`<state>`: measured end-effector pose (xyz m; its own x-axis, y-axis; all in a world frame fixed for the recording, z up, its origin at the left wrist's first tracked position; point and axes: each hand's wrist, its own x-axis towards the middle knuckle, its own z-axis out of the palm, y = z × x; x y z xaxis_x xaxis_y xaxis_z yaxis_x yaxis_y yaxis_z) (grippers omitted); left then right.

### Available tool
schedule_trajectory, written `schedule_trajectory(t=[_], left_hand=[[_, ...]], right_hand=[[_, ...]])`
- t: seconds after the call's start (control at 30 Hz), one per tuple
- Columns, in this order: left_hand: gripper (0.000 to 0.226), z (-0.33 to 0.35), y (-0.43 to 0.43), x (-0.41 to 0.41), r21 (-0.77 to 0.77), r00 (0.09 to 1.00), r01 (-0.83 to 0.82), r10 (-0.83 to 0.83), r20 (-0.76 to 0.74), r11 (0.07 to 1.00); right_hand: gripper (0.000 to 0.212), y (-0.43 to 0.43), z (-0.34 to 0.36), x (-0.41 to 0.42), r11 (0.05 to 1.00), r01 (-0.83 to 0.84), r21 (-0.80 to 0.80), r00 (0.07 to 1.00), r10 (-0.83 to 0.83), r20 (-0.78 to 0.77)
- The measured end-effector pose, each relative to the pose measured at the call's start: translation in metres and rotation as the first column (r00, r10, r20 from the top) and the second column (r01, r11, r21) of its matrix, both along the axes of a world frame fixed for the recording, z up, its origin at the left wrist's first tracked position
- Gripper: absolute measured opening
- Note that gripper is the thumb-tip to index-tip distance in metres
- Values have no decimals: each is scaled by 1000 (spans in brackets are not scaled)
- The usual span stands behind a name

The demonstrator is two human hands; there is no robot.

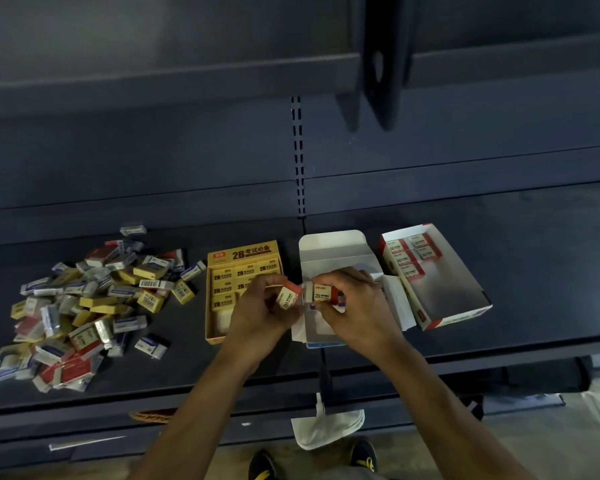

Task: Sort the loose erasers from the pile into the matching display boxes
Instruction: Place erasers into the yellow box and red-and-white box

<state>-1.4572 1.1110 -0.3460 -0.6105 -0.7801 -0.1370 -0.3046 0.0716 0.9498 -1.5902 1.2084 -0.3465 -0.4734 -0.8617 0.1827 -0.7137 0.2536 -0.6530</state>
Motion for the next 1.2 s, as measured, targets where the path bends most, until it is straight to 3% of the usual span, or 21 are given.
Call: schedule_trajectory(t=[0.13,0.3,0.63,0.93,1.2], left_hand=[[28,-1,1,-7,-257,993,92,-71,91,962],[45,6,12,-22,-453,987,155,-117,110,878],[30,0,30,-65,-598,978,207,-154,139,775],[21,13,55,-119,-631,975,219,-149,164,744],[34,9,68,-160,-678,948,309,-155,280,667]], right_hand=[[30,7,-2,-11,1000,18,25,998,-17,-53],[31,20,1,-27,999,36,31,995,-33,-90],[24,48,0,-71,999,36,20,989,-33,-146],[34,74,9,-141,982,93,162,966,-50,-254],[39,74,4,-171,947,68,315,916,66,-395]])
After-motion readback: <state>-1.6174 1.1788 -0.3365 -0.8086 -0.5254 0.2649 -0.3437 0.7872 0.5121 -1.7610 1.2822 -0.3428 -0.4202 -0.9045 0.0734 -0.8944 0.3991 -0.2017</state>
